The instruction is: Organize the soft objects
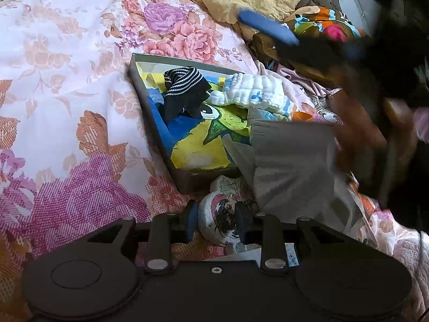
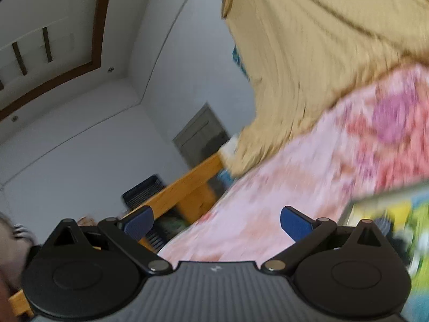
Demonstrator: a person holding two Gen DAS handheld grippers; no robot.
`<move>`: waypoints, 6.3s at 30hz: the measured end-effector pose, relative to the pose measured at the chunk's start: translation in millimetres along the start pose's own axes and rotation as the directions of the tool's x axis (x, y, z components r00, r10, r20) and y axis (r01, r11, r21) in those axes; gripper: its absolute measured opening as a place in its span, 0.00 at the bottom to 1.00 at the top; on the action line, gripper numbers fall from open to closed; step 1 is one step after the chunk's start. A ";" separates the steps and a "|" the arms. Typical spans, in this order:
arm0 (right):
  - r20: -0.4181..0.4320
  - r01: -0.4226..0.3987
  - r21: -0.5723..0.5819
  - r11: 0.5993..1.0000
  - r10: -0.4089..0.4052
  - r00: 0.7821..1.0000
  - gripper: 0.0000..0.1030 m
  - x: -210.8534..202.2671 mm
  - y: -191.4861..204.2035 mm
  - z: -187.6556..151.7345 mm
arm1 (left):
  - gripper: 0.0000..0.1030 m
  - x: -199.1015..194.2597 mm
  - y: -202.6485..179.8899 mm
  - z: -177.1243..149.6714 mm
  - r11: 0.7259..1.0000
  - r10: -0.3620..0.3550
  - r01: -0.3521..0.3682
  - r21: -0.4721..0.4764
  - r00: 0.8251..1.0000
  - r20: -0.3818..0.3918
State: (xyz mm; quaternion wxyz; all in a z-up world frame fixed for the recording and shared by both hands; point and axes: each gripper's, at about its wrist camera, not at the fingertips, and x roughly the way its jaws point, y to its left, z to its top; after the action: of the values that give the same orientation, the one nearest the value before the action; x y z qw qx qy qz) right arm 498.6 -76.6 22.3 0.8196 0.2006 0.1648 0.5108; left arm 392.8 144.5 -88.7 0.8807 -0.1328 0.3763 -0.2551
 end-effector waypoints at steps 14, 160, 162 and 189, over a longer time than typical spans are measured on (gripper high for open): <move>-0.017 0.184 -0.201 0.962 -0.191 0.982 1.00 -33.8 -6.8 42.0 | 0.34 1.7 -2.5 3.3 0.999 -0.041 0.041 -0.005 0.999 -0.017; 0.057 0.553 -0.309 0.774 -0.565 0.823 0.99 -92.7 31.1 -42.7 | 0.95 35.1 -39.9 72.8 0.931 0.363 -0.340 -0.128 0.887 0.285; 0.075 0.492 -0.307 0.815 -0.494 0.866 1.00 -96.7 39.6 -48.5 | 0.99 23.4 -36.6 67.8 0.925 0.380 -0.352 -0.145 0.878 0.291; 0.159 0.159 -0.393 0.906 -0.104 0.982 1.00 -168.3 179.6 -68.8 | 0.99 -98.5 -107.8 2.2 0.879 0.474 -0.400 -0.260 0.796 0.376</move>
State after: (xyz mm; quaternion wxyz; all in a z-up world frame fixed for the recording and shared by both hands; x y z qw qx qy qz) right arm 256.1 -146.2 63.0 0.8851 0.0494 0.0134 0.4626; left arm 298.9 108.8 17.3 0.9620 -0.1681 0.2138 0.0236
